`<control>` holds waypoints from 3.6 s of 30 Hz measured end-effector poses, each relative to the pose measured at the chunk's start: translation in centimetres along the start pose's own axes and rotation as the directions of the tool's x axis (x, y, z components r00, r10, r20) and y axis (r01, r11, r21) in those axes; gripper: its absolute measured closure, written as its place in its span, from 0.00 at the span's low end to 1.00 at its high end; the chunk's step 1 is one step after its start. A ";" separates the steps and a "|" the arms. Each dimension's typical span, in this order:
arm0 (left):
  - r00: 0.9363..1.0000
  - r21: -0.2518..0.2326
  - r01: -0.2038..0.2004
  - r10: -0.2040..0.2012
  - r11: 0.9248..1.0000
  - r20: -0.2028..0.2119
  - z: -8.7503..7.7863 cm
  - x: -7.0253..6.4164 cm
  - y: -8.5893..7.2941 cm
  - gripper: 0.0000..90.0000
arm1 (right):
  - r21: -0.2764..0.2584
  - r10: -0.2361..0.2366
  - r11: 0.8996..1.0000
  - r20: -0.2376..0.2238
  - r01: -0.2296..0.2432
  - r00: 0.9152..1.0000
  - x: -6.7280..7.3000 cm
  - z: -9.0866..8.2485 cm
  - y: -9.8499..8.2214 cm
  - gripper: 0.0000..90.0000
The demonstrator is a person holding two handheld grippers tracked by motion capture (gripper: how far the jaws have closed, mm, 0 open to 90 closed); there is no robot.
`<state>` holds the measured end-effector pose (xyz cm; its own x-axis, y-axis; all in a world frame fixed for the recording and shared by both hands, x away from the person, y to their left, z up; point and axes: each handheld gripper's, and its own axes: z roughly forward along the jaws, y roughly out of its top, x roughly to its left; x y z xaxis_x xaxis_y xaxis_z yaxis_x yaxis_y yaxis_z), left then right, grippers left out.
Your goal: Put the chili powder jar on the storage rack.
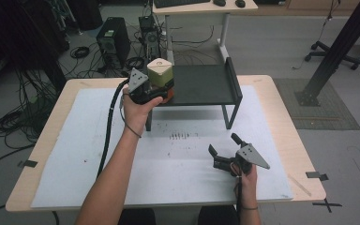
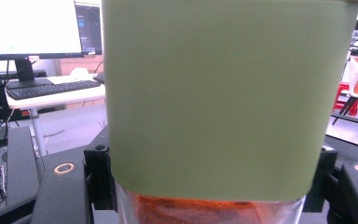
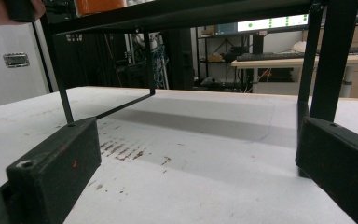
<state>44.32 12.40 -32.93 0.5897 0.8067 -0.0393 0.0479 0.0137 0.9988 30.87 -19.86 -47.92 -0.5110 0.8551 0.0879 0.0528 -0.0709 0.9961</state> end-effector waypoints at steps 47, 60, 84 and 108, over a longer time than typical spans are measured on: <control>1.000 -0.003 -0.013 0.013 1.000 0.004 -0.1 0.0 0.0 0.20 | -0.001 -0.002 1.000 0.000 0.002 1.000 0.0 0.0 0.0 0.00; 1.000 -0.013 -0.017 0.017 1.000 -0.025 -0.4 0.0 0.5 0.01 | -0.002 -0.003 1.000 0.000 0.003 1.000 0.0 0.0 0.0 0.00; 0.998 -0.046 -0.038 0.036 0.998 -0.055 -6.4 -1.1 1.5 0.00 | 0.004 -0.020 1.000 0.004 0.020 1.000 0.2 0.0 0.0 0.00; 0.999 -0.055 -0.006 0.003 0.998 -0.051 -16.3 -2.2 -3.7 0.00 | 0.012 -0.003 1.000 0.018 0.003 1.000 0.1 0.1 0.0 0.00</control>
<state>29.72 20.24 -36.06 0.5479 0.8358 -0.0343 0.0000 0.0410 0.9992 30.88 -19.74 -47.91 -0.4955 0.8645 0.0848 0.0620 -0.0621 0.9961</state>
